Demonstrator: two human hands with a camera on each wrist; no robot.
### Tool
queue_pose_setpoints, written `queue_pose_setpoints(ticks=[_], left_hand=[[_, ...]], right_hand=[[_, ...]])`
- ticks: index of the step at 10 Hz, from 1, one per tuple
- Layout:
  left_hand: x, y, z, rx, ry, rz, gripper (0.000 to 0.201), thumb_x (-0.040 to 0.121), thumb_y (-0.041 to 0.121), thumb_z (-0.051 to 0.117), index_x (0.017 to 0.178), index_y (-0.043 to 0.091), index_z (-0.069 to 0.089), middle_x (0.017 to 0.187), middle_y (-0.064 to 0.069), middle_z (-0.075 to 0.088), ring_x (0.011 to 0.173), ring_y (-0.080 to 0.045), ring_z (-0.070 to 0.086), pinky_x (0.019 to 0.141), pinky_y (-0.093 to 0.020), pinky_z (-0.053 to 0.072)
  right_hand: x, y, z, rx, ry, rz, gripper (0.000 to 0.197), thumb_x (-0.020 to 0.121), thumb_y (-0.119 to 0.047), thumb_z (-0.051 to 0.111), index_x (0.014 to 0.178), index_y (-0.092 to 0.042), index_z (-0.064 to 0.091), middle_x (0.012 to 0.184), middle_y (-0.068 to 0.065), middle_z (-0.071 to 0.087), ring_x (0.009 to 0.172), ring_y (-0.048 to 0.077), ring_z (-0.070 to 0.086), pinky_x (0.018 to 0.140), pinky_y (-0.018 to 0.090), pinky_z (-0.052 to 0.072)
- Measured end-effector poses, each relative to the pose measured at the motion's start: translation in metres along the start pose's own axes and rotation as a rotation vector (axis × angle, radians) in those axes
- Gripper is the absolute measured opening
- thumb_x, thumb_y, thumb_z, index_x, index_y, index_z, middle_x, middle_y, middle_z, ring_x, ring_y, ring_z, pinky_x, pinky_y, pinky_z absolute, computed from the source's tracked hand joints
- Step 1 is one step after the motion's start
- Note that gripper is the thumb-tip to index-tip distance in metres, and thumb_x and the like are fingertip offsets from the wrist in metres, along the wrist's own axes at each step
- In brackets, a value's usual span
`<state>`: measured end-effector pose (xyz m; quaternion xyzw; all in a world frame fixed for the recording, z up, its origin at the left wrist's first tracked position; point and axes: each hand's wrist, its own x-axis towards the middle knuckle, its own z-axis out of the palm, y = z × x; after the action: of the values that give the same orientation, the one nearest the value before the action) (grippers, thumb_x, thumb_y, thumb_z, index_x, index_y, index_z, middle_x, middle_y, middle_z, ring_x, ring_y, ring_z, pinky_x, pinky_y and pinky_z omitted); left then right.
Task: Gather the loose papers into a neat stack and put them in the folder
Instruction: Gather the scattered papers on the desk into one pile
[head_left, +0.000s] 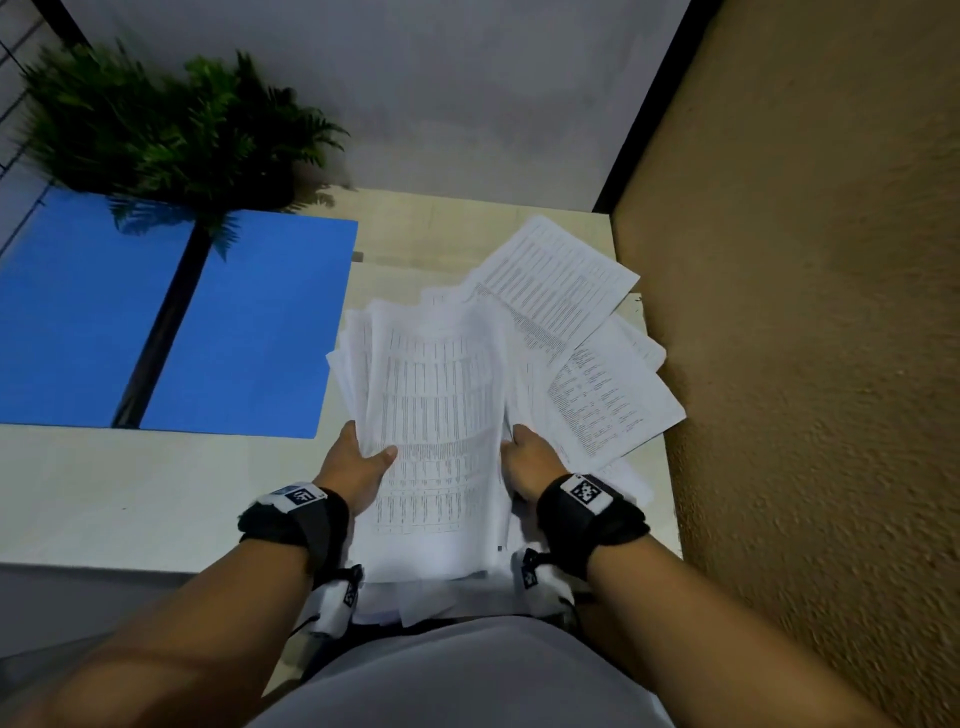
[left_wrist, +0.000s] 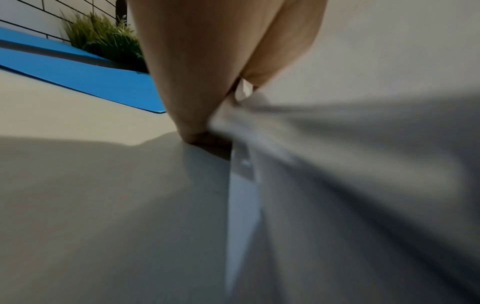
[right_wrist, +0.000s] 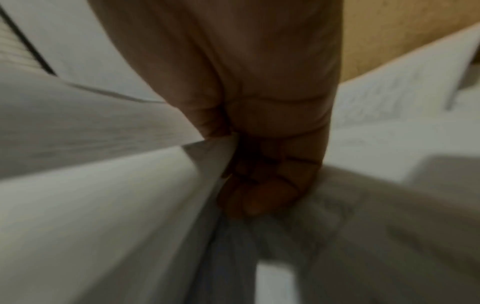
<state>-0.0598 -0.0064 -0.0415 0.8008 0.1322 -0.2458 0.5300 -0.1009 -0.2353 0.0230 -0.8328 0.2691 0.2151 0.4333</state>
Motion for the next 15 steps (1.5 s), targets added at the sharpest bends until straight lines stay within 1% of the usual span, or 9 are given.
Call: queue_pose_setpoints(ticks=[2, 4, 5, 6, 8, 9, 11, 14, 15], left_hand=[[0.000, -0.004, 0.001, -0.095, -0.014, 0.017, 0.048, 0.092, 0.013, 0.064, 0.134, 0.016, 0.042, 0.123, -0.006, 0.061, 0.113, -0.028, 0.059, 0.099, -0.041, 0.047], [0.006, -0.011, -0.003, -0.158, -0.078, -0.007, 0.056, 0.082, 0.025, 0.069, 0.133, 0.027, 0.045, 0.127, -0.003, 0.063, 0.118, -0.028, 0.059, 0.104, -0.050, 0.045], [0.012, -0.018, -0.005, -0.180, -0.101, -0.014, 0.063, 0.073, 0.034, 0.071, 0.131, 0.032, 0.046, 0.128, -0.001, 0.063, 0.119, -0.028, 0.059, 0.105, -0.054, 0.044], [0.009, -0.014, -0.005, -0.183, -0.112, -0.002, 0.062, 0.076, 0.032, 0.068, 0.134, 0.029, 0.045, 0.129, -0.002, 0.062, 0.121, -0.028, 0.057, 0.106, -0.054, 0.043], [0.012, -0.017, -0.005, -0.222, -0.118, -0.014, 0.056, 0.078, 0.029, 0.069, 0.129, 0.034, 0.048, 0.127, 0.000, 0.064, 0.119, -0.027, 0.060, 0.105, -0.055, 0.044], [0.026, -0.034, -0.006, -0.234, -0.133, -0.001, 0.062, 0.070, 0.037, 0.073, 0.128, 0.037, 0.050, 0.127, 0.000, 0.065, 0.120, -0.027, 0.060, 0.105, -0.056, 0.043], [0.016, -0.017, -0.005, -0.195, -0.120, -0.013, 0.051, 0.082, 0.019, 0.066, 0.129, 0.029, 0.049, 0.125, -0.004, 0.065, 0.117, -0.028, 0.060, 0.105, -0.054, 0.043], [0.008, -0.005, -0.002, -0.116, -0.079, -0.028, 0.048, 0.088, 0.012, 0.065, 0.131, 0.021, 0.047, 0.122, -0.010, 0.063, 0.113, -0.032, 0.059, 0.104, -0.051, 0.045], [0.006, 0.000, -0.005, -0.089, -0.088, -0.047, 0.044, 0.090, 0.011, 0.064, 0.128, 0.022, 0.046, 0.119, -0.009, 0.063, 0.112, -0.033, 0.059, 0.104, -0.050, 0.045]], right_hand=[[0.048, -0.019, -0.057, 0.428, 0.422, 0.189, 0.050, 0.095, -0.036, 0.054, 0.132, -0.003, 0.046, 0.129, 0.013, 0.055, 0.115, 0.031, 0.055, 0.093, 0.032, 0.042], [0.097, -0.017, -0.065, 0.706, 0.261, 0.210, 0.032, 0.097, -0.035, 0.051, 0.069, -0.019, 0.048, 0.067, 0.001, 0.046, 0.058, 0.015, 0.045, 0.066, 0.031, 0.046], [0.088, -0.017, -0.065, 0.612, 0.335, 0.216, 0.026, 0.099, -0.031, 0.046, 0.084, -0.015, 0.059, 0.081, 0.006, 0.057, 0.071, 0.022, 0.058, 0.062, 0.027, 0.041], [0.079, 0.001, -0.073, 0.531, 0.522, 0.329, 0.041, 0.101, -0.023, 0.038, 0.132, -0.001, 0.051, 0.126, 0.015, 0.057, 0.119, 0.034, 0.055, 0.083, 0.033, 0.047], [0.030, 0.048, -0.058, 0.282, 0.634, 0.509, 0.052, 0.091, -0.037, 0.046, 0.133, -0.007, 0.048, 0.140, 0.019, 0.043, 0.129, 0.036, 0.040, 0.110, 0.045, 0.032], [0.029, 0.049, -0.059, 0.551, 0.719, 0.379, 0.038, 0.080, -0.033, 0.065, 0.113, -0.015, 0.064, 0.118, 0.011, 0.065, 0.102, 0.031, 0.062, 0.094, 0.041, 0.051], [0.013, 0.020, -0.095, 0.475, 0.912, 0.056, 0.015, 0.090, -0.006, 0.060, 0.104, 0.000, 0.060, 0.097, 0.009, 0.059, 0.089, 0.022, 0.057, 0.080, 0.032, 0.049], [-0.023, 0.004, -0.140, 0.562, 1.003, -0.183, 0.056, 0.090, -0.002, 0.056, 0.138, -0.028, 0.042, 0.108, -0.002, 0.061, 0.096, 0.011, 0.062, 0.078, 0.024, 0.049], [-0.025, 0.004, -0.150, 0.348, 1.176, -0.234, 0.017, 0.089, -0.012, 0.054, 0.097, -0.002, 0.064, 0.097, 0.017, 0.066, 0.090, 0.029, 0.064, 0.080, 0.029, 0.048]])
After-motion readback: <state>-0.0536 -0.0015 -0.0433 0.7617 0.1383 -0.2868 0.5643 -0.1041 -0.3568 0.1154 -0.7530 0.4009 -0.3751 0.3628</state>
